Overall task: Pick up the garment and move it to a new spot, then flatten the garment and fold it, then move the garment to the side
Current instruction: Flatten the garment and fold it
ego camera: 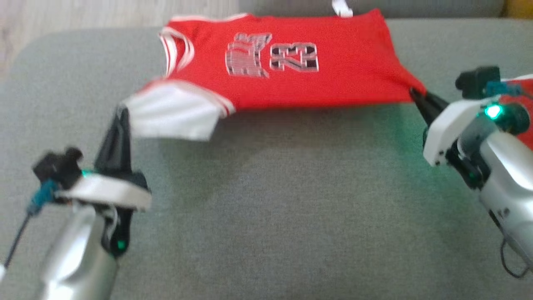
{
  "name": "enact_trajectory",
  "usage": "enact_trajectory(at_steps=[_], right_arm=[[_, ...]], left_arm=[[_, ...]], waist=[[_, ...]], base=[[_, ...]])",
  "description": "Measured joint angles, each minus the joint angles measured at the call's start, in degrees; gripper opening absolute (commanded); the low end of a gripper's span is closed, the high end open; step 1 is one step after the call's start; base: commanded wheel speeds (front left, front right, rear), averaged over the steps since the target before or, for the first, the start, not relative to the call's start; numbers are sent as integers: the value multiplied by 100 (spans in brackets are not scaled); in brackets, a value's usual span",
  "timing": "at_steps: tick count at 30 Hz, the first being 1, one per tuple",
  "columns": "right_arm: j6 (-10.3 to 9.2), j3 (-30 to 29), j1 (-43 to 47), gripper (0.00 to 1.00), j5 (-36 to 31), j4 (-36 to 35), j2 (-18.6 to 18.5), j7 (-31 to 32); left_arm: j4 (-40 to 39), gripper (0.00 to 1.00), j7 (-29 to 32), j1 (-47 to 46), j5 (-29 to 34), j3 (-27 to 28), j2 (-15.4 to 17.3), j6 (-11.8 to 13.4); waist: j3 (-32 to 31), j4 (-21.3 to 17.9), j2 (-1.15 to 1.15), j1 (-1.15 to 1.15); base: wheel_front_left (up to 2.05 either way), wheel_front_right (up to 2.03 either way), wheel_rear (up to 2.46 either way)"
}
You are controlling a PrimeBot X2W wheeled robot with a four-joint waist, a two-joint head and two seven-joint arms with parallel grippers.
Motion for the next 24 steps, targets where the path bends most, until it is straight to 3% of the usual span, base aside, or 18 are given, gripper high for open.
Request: enact_trajectory(at_steps=[7,13,19,24], right_arm=[[0,364,569,0,568,-667,-346,250],[0,403,1205,0,961,-1200,-672,403],[0,153,1881,0,1163,-1649,-787,425],[0,-136,2065,0,1066,-1781,-767,415]], left_arm=[[-740,0,229,1030,-84,-87,276,82],[-1604,0,468,1940,-208,-83,424,393],[-2392,0,744,2594,-266,-94,526,646],[-2609,0,891,2633,-266,-134,557,710]], waist=[[-500,-88,0,-1],[-875,-171,0,0],[-1076,-221,0,0],[-1024,-250,0,1]], base=[[0,0,0],[0,0,0],[0,0,0],[0,0,0]])
